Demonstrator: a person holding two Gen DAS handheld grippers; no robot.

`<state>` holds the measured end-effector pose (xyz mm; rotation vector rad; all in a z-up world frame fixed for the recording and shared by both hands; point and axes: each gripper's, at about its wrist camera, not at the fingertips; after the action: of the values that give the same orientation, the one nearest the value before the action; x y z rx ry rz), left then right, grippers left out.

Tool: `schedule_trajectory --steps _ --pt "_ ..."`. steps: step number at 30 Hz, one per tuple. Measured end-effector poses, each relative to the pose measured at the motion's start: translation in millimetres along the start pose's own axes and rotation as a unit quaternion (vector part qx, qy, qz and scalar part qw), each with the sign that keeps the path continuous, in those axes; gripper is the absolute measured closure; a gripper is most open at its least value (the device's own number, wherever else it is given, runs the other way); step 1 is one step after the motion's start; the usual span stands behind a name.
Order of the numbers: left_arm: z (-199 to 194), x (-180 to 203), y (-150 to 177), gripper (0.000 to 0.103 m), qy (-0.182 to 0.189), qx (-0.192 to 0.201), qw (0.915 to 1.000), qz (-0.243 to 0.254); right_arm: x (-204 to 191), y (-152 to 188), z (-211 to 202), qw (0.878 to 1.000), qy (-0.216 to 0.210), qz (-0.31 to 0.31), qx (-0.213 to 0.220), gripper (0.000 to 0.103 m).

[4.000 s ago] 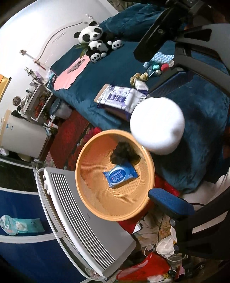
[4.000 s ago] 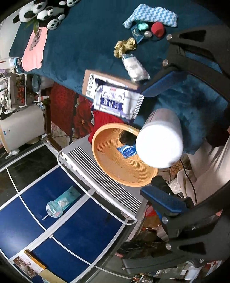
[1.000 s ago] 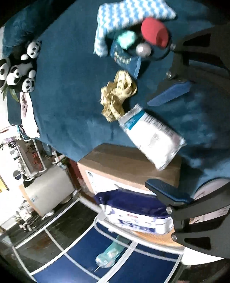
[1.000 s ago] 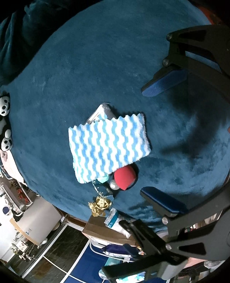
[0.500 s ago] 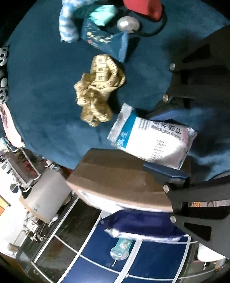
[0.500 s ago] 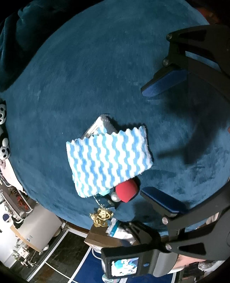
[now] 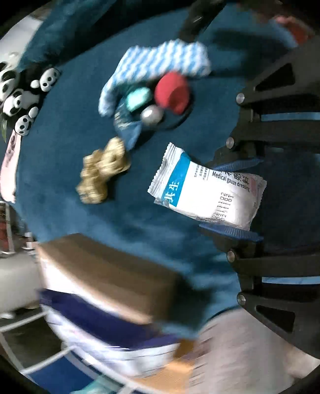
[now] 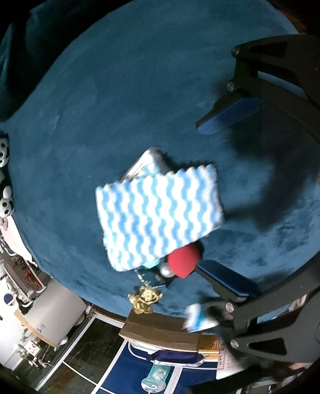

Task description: Organize soft objects

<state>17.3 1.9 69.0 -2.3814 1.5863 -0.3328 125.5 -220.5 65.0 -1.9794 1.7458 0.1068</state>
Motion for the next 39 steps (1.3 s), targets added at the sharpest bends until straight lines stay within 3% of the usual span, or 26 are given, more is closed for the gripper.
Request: schedule_trajectory --steps 3,7,11,13,16,17,21,23,27,32,39 --pt "0 -3 13 0.062 0.032 -0.015 0.9992 -0.016 -11 -13 7 1.000 0.003 -0.019 0.013 0.001" --pt "0 -4 19 0.058 0.046 -0.013 0.9985 -0.028 -24 -30 26 0.998 0.021 -0.052 0.018 0.001" --pt "5 -16 22 0.044 0.071 -0.025 0.9958 -0.053 -36 -39 49 0.995 0.037 -0.088 -0.001 0.004" --pt "14 -22 23 0.043 0.078 -0.031 0.9945 -0.063 -43 -38 53 0.992 0.059 -0.112 0.002 0.015" --pt "18 -25 22 0.042 0.083 -0.031 0.9936 -0.069 -45 -40 48 0.989 0.070 -0.129 0.011 0.063" --pt "19 -26 21 0.042 0.086 -0.031 0.9932 -0.072 -43 -41 45 0.990 0.060 -0.125 0.010 0.085" --pt "20 -29 18 0.045 0.093 -0.030 0.9921 -0.078 -37 -36 24 0.993 0.036 -0.110 0.024 0.086" --pt "19 -32 17 0.053 0.092 -0.028 0.9924 -0.077 -34 -31 7 0.993 0.023 -0.107 0.035 0.086" --pt "14 -41 20 0.056 0.100 -0.025 0.9910 -0.085 -30 -20 -22 0.994 -0.003 -0.097 0.045 0.086" --pt "6 -43 25 0.056 0.107 -0.022 0.9911 -0.077 -47 3 -36 0.993 -0.029 -0.114 0.026 0.086" --pt "-6 -47 30 0.056 0.099 -0.015 0.9923 -0.073 -67 39 -22 0.989 -0.041 -0.142 -0.022 0.086"
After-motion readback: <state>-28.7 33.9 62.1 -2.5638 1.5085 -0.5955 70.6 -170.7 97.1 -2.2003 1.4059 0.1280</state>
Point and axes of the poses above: each gripper's, at about its wrist camera, not at the fingertips, and z roughly the way its jaws point, x to its right, y to its underside
